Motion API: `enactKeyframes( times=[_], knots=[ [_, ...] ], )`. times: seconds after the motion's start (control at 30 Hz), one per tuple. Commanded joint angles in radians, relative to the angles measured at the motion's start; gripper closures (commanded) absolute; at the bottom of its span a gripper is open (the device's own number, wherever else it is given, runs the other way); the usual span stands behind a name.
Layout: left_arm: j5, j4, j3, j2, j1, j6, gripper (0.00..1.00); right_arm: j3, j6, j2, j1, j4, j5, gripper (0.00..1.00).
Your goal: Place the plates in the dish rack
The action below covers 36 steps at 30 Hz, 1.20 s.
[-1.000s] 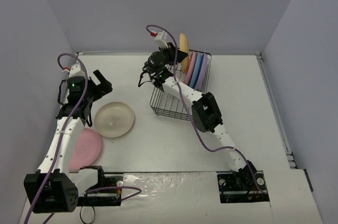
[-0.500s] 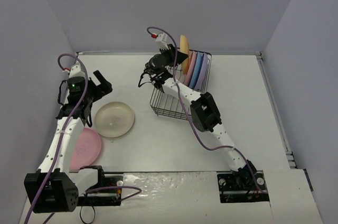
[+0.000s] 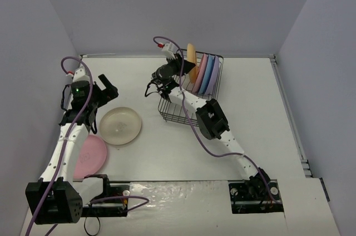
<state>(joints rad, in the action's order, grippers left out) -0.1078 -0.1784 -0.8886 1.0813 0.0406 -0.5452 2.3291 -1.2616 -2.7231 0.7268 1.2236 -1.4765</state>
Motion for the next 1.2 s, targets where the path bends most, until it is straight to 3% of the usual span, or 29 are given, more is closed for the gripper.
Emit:
enactKeyframes(
  times=[0.0,0.17,0.63,0.7,0.93,1.03,1.07,1.13,1.17],
  knots=[
    [-0.004,0.063,-0.016,-0.004,0.007,0.019,0.03,0.021,-0.018,0.051,-0.005,0.144,-0.356,0.76],
    [-0.004,0.063,-0.016,-0.003,0.007,0.019,0.03,0.013,-0.024,0.074,0.002,0.171,-0.355,0.49],
    [-0.027,0.057,-0.028,0.01,0.008,0.026,0.03,0.043,-0.097,0.185,0.038,0.201,-0.286,0.04],
    [-0.036,0.048,-0.036,0.017,0.008,0.022,0.03,0.034,-0.086,0.227,0.053,0.132,-0.243,0.0],
    [-0.071,0.015,-0.066,0.015,0.008,0.063,0.03,-0.156,-0.156,0.341,0.084,-0.027,-0.065,0.0],
    [-0.112,0.013,-0.073,0.004,0.007,0.09,0.03,-0.229,-0.023,0.414,0.092,-0.329,0.078,0.0],
    [-0.115,0.009,-0.077,0.004,0.008,0.093,0.03,-0.218,0.067,0.444,0.096,-0.599,0.118,0.0],
    [-0.124,-0.01,-0.093,0.011,0.008,0.095,0.03,-0.093,0.445,0.473,0.095,-1.22,0.391,0.0],
    [-0.124,-0.02,-0.102,0.017,0.008,0.096,0.03,-0.02,0.575,0.489,0.082,-1.39,0.565,0.0]
  ],
)
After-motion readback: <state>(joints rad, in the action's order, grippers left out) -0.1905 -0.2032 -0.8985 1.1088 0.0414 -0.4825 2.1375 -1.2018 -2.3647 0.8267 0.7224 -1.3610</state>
